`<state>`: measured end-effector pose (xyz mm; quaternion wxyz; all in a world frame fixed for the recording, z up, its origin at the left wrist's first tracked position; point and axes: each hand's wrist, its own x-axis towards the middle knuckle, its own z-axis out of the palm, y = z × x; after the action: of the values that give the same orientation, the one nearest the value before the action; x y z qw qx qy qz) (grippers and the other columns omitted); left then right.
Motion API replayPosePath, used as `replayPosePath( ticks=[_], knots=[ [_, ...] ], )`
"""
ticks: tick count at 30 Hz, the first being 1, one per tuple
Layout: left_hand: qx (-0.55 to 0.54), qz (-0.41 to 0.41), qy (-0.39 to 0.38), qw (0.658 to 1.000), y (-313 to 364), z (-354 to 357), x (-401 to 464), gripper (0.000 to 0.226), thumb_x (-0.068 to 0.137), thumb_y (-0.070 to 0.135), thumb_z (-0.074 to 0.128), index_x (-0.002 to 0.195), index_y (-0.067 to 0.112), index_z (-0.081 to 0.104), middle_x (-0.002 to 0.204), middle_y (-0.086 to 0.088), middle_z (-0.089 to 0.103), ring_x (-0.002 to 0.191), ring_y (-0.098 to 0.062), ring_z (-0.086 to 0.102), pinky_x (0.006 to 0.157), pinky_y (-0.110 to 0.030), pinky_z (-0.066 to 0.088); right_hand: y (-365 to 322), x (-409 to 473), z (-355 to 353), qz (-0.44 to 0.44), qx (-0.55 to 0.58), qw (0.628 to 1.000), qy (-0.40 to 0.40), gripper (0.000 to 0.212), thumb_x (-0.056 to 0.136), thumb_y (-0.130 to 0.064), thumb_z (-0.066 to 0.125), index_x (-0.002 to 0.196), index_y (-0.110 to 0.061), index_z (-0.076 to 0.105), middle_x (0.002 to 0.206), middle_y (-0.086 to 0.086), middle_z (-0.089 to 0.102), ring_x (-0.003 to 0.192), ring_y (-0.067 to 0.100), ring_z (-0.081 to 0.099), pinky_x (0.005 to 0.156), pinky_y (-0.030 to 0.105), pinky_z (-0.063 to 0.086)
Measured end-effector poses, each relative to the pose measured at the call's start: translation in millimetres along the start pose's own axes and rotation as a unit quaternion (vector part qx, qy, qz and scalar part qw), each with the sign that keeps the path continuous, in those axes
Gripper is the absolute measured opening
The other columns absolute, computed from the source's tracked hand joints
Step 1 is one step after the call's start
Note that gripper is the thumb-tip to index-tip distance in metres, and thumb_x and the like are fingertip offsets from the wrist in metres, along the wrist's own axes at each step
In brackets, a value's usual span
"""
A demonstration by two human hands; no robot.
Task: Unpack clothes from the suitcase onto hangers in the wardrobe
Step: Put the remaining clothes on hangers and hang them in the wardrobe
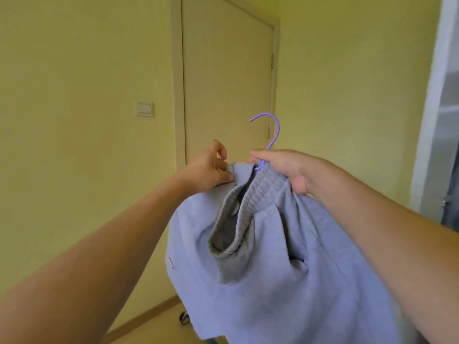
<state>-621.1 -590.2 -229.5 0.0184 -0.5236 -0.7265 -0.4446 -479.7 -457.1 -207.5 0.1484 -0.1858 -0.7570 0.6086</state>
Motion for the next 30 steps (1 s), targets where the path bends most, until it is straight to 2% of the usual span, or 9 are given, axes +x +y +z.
replayPosePath(
  ticks=[4, 7, 9, 11, 18, 23, 25, 27, 30],
  knots=[
    [0.005, 0.060, -0.039, 0.997, 56.7, 28.1, 14.8, 0.042, 0.076, 0.008, 0.080, 0.094, 0.017, 0.043, 0.069, 0.007, 0.064, 0.052, -0.004, 0.053, 0.051, -0.016, 0.042, -13.9, -53.0, -47.9, 0.051, -0.061, 0.996, 0.031, 0.031, 0.094, -0.041, 0.058, 0.091, -0.012, 0.067, 0.072, 0.009, 0.071, 0.057, 0.019, 0.068, 0.055, 0.029, 0.056],
    [-0.004, 0.117, -0.067, 0.991, 108.9, 52.7, 24.9, 0.046, 0.068, 0.011, 0.087, 0.082, 0.019, 0.044, 0.057, 0.011, 0.060, 0.044, 0.000, 0.048, 0.047, -0.017, 0.038, -21.5, -101.5, -89.7, 0.081, -0.089, 0.991, 0.055, 0.029, 0.094, -0.037, 0.055, 0.087, -0.012, 0.066, 0.075, 0.008, 0.071, 0.064, 0.021, 0.067, 0.069, 0.031, 0.055],
    [-0.016, 0.157, -0.085, 0.984, 154.0, 79.0, 28.6, 0.044, 0.067, 0.013, 0.088, 0.077, 0.020, 0.045, 0.057, 0.008, 0.058, 0.043, 0.000, 0.045, 0.043, -0.016, 0.034, -25.0, -143.2, -125.0, 0.076, -0.078, 0.989, 0.101, 0.029, 0.093, -0.034, 0.054, 0.081, -0.011, 0.065, 0.072, 0.008, 0.071, 0.061, 0.021, 0.067, 0.071, 0.031, 0.053],
    [-0.022, 0.196, -0.102, 0.975, 197.6, 108.1, 31.0, 0.042, 0.067, 0.017, 0.088, 0.075, 0.020, 0.047, 0.056, 0.007, 0.056, 0.043, -0.003, 0.043, 0.042, -0.017, 0.033, -25.3, -182.4, -157.9, 0.067, -0.070, 0.982, 0.162, 0.028, 0.094, -0.030, 0.054, 0.077, -0.010, 0.063, 0.066, 0.008, 0.070, 0.054, 0.019, 0.066, 0.059, 0.026, 0.054],
    [-0.034, 0.282, -0.134, 0.949, 322.8, 235.8, 23.5, 0.035, 0.070, 0.026, 0.086, 0.076, 0.017, 0.053, 0.064, 0.003, 0.054, 0.053, -0.010, 0.043, 0.051, -0.024, 0.037, 5.2, -306.2, -269.4, 0.086, -0.067, 0.927, 0.359, 0.017, 0.088, -0.020, 0.060, 0.077, -0.007, 0.063, 0.059, 0.010, 0.068, 0.045, 0.021, 0.063, 0.044, 0.025, 0.053],
    [-0.105, 0.312, -0.079, 0.941, 374.8, 322.5, 7.2, 0.029, 0.084, 0.041, 0.068, 0.075, 0.017, 0.055, 0.080, 0.004, 0.054, 0.078, -0.015, 0.052, 0.068, -0.028, 0.040, 28.0, -373.4, -342.2, 0.129, -0.069, 0.878, 0.456, 0.012, 0.082, -0.018, 0.056, 0.076, -0.007, 0.058, 0.066, 0.014, 0.063, 0.057, 0.026, 0.060, 0.060, 0.029, 0.052],
    [-0.127, 0.305, -0.170, 0.928, 393.4, 352.0, -4.4, 0.045, 0.084, 0.058, 0.063, 0.071, 0.017, 0.046, 0.080, 0.004, 0.048, 0.078, -0.014, 0.047, 0.069, -0.028, 0.037, 37.0, -393.5, -371.5, 0.142, -0.071, 0.859, 0.487, 0.011, 0.079, -0.018, 0.051, 0.072, -0.010, 0.051, 0.059, 0.011, 0.057, 0.051, 0.024, 0.054, 0.060, 0.028, 0.049],
    [-0.100, 0.262, -0.320, 0.905, 408.9, 383.2, -12.8, 0.052, 0.080, 0.069, 0.060, 0.073, 0.020, 0.042, 0.075, 0.005, 0.043, 0.070, -0.011, 0.042, 0.065, -0.025, 0.032, 46.3, -409.2, -396.0, 0.146, -0.079, 0.840, 0.516, 0.020, 0.085, -0.016, 0.047, 0.066, -0.010, 0.046, 0.045, 0.007, 0.051, 0.036, 0.019, 0.049, 0.045, 0.017, 0.044],
    [-0.038, 0.271, -0.415, 0.867, 428.2, 453.6, -0.3, 0.048, 0.082, 0.057, 0.067, 0.065, 0.021, 0.040, 0.064, 0.007, 0.043, 0.059, -0.008, 0.040, 0.057, -0.021, 0.030, 62.6, -422.4, -438.3, 0.137, -0.063, 0.828, 0.540, 0.028, 0.097, -0.029, 0.049, 0.080, -0.008, 0.057, 0.052, 0.006, 0.058, 0.036, 0.018, 0.054, 0.037, 0.015, 0.041]
  ],
)
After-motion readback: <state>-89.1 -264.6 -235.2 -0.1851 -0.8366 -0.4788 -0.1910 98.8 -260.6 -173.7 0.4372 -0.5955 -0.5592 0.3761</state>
